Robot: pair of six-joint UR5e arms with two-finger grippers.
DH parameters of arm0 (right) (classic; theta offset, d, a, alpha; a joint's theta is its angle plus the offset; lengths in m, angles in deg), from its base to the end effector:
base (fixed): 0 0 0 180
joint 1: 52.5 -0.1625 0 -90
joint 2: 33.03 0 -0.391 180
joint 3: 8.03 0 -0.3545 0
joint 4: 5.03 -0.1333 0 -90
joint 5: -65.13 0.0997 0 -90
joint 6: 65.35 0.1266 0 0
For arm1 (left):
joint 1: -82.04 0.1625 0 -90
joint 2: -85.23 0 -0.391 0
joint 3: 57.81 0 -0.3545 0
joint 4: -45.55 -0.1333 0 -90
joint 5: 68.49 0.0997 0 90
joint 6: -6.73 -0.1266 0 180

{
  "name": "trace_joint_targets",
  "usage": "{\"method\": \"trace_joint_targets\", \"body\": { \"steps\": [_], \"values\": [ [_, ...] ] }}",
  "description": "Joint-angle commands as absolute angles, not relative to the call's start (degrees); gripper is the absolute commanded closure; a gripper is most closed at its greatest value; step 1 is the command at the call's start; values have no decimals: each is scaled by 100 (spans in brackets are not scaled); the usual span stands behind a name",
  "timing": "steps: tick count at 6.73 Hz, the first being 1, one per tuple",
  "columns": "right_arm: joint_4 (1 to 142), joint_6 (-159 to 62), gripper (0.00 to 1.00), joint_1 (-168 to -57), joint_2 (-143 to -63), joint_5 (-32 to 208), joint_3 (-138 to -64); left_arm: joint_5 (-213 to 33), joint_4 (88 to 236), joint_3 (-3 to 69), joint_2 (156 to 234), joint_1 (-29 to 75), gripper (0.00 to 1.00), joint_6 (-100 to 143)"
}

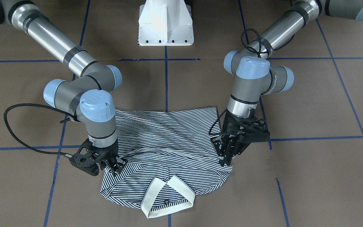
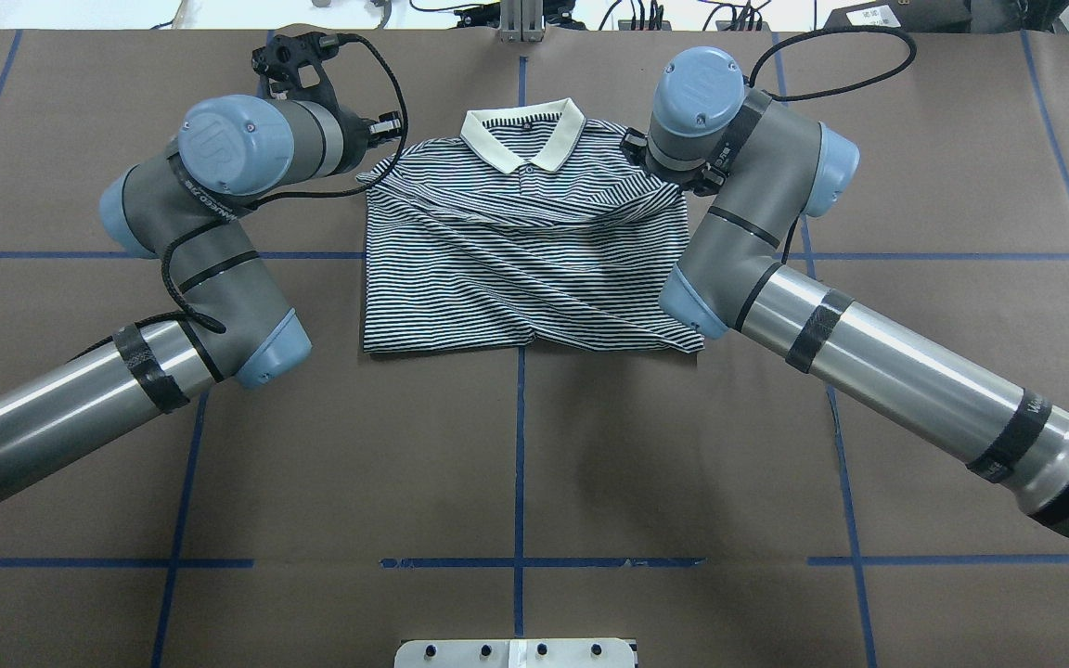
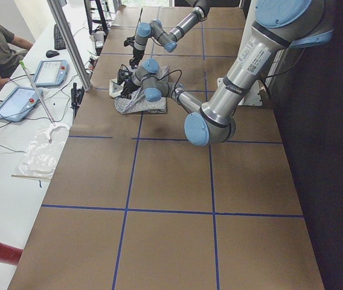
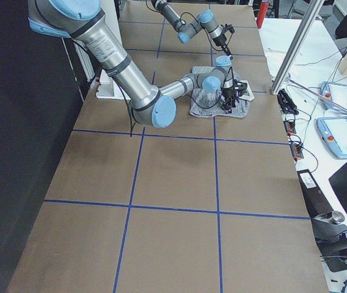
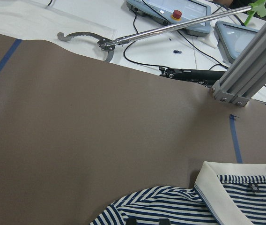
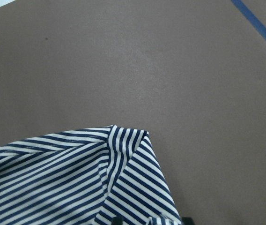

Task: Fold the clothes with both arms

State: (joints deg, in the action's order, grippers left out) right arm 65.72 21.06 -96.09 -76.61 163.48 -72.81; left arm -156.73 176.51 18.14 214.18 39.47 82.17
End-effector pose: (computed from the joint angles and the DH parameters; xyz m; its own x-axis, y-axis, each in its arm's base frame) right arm -0.4791 -0.6148 0.3345 0.5885 0.4747 0.6544 -0.5782 0.8129 -0.0697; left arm 0.4401 -0.5905 0.2781 0.4667 -0.0875 -0.8801 0.5987 0.7637 0.2416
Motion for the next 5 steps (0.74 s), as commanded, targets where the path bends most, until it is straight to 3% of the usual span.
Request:
{"method": "trace_joint_targets", "body": {
  "steps": [1,5],
  "values": [
    [6572,2061,100,-9601,-7680,16409,-7298,-15690,17651,1866,21417,3933,71,8267],
    [6572,1972,100,-9619,-7610,16506,-7306,-15690,17642,1901,21408,3933,71,8337]
  ]
}}
